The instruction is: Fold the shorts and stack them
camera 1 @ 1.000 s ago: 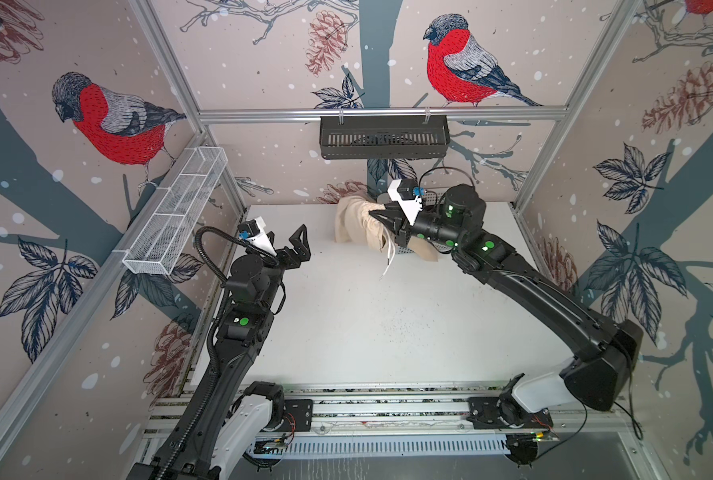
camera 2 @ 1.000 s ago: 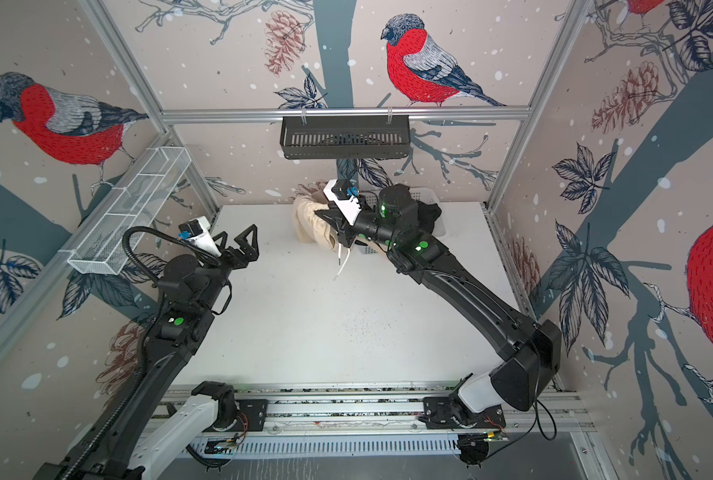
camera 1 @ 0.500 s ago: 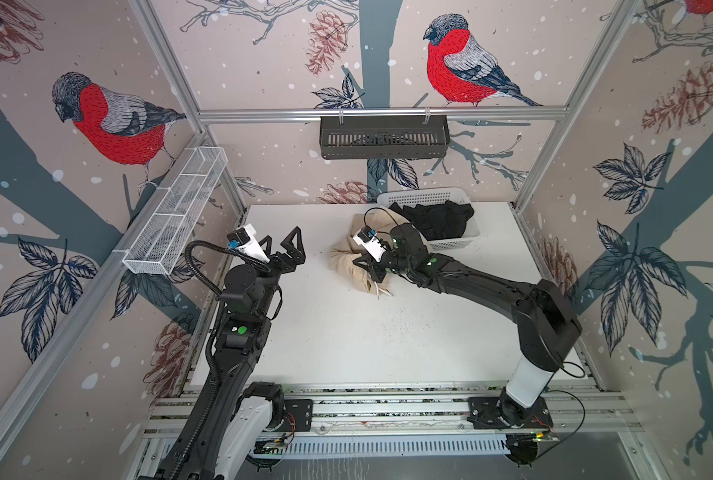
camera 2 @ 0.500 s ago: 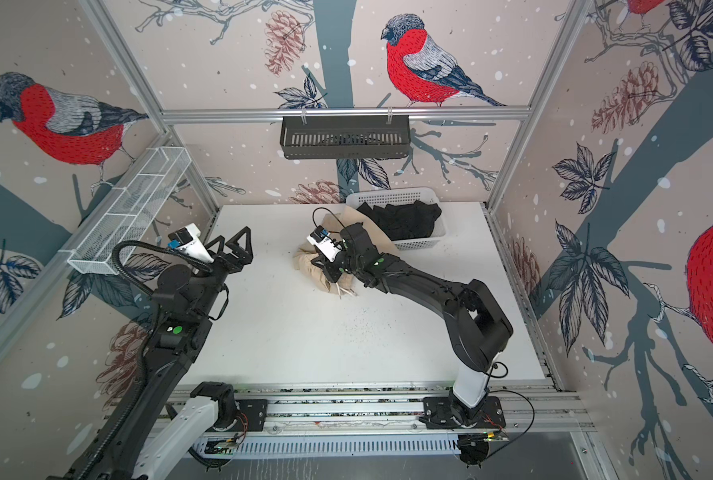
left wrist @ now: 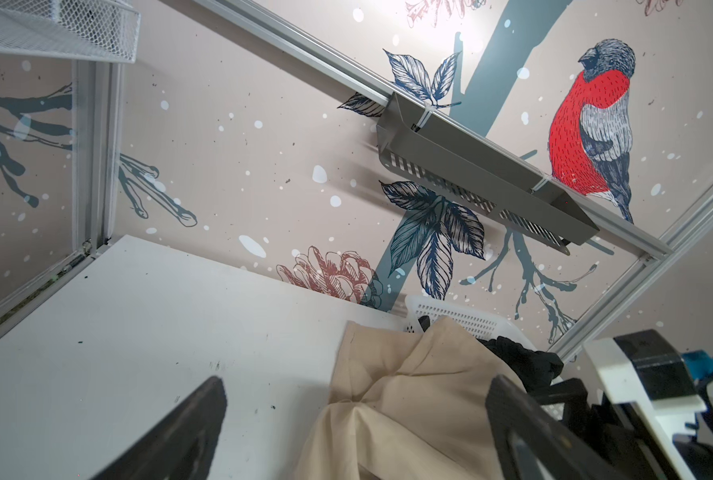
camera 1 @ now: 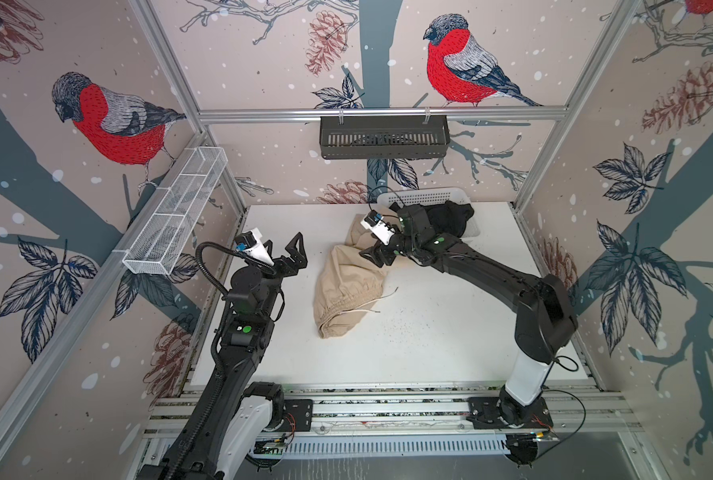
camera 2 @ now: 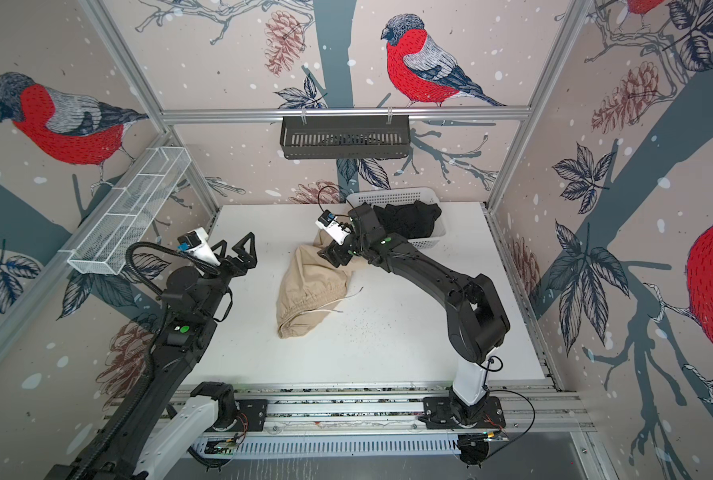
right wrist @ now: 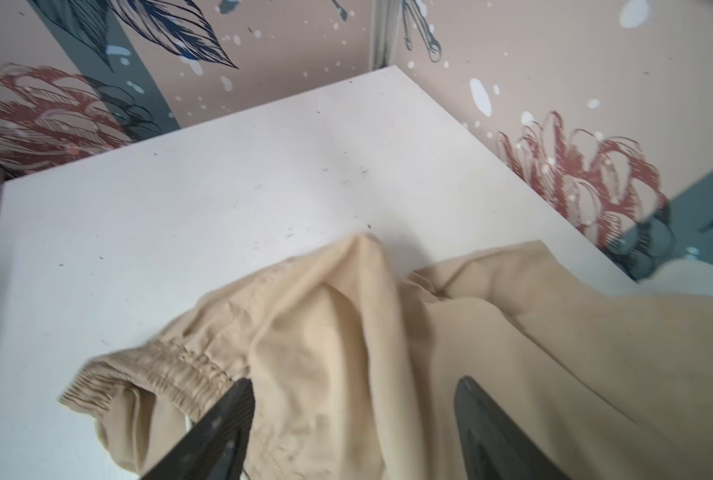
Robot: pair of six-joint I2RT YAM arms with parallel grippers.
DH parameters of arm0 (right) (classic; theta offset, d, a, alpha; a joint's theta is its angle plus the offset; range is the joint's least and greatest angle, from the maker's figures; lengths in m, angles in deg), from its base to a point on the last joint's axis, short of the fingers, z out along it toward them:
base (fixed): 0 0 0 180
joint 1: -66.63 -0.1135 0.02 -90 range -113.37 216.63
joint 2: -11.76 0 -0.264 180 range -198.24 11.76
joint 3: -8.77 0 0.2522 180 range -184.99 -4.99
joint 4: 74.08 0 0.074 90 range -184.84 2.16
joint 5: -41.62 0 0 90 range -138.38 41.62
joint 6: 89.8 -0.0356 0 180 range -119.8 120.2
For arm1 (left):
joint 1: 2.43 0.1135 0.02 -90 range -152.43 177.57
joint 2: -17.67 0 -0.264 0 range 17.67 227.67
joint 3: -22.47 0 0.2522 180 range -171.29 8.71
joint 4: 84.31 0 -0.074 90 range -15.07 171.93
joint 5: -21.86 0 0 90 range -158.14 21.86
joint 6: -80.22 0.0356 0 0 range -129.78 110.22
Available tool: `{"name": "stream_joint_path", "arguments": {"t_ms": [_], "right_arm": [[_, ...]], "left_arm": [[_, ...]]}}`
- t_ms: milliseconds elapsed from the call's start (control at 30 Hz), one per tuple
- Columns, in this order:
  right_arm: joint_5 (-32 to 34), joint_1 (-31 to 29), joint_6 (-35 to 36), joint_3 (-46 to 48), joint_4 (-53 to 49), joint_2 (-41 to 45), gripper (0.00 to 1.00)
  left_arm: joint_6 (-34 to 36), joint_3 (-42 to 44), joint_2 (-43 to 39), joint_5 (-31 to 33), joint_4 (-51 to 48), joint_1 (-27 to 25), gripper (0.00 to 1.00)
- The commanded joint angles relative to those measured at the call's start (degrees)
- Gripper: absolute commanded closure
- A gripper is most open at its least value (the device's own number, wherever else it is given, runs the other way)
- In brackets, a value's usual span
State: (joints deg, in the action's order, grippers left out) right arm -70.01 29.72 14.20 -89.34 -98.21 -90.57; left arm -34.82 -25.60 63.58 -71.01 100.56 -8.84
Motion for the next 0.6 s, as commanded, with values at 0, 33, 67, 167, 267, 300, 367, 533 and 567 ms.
{"name": "stream_joint_path", "arguments": {"t_ms": [0, 33, 67, 167, 267, 300, 367, 533, 567], "right_arm": [[4.58, 3.25, 4.37, 0.63, -6.11, 2.72, 0.21], [6.62, 5.15, 4.71, 0.92, -6.95, 3.37, 0.21], [8.29, 6.84, 4.84, 1.18, -7.38, 3.68, 0.21], [12.08, 12.02, 6.48, 1.17, -9.81, 3.84, 0.20], [12.47, 16.75, 7.18, 2.02, -10.12, 3.95, 0.21], [12.36, 18.36, 7.12, 2.24, -9.79, 4.04, 0.20], [13.38, 20.66, 7.52, 2.74, -9.08, 4.06, 0.20], [18.94, 23.64, 13.90, 2.92, -9.07, 2.22, 0.16], [19.05, 24.21, 14.27, 2.12, -9.77, 1.61, 0.16]], "left_arm": [[1.27, 0.05, 1.55, -5.95, 5.60, 0.00, 0.02], [1.62, -0.25, 3.14, -9.45, 6.56, -0.15, 0.02], [1.94, -0.47, 4.76, -12.24, 7.48, -0.66, 0.02], [4.55, -1.93, 11.36, -18.32, 10.02, -4.67, 0.02], [8.79, -7.11, 19.74, -20.26, 6.52, -9.06, 0.02], [10.62, -9.40, 22.90, -20.00, 4.40, -10.55, 0.02], [14.35, -11.96, 28.08, -18.00, 3.95, -13.51, 0.02], [22.95, -14.71, 38.22, -17.63, 8.87, -18.36, 0.02], [23.22, -15.58, 40.02, -18.82, 9.05, -18.39, 0.02]]}}
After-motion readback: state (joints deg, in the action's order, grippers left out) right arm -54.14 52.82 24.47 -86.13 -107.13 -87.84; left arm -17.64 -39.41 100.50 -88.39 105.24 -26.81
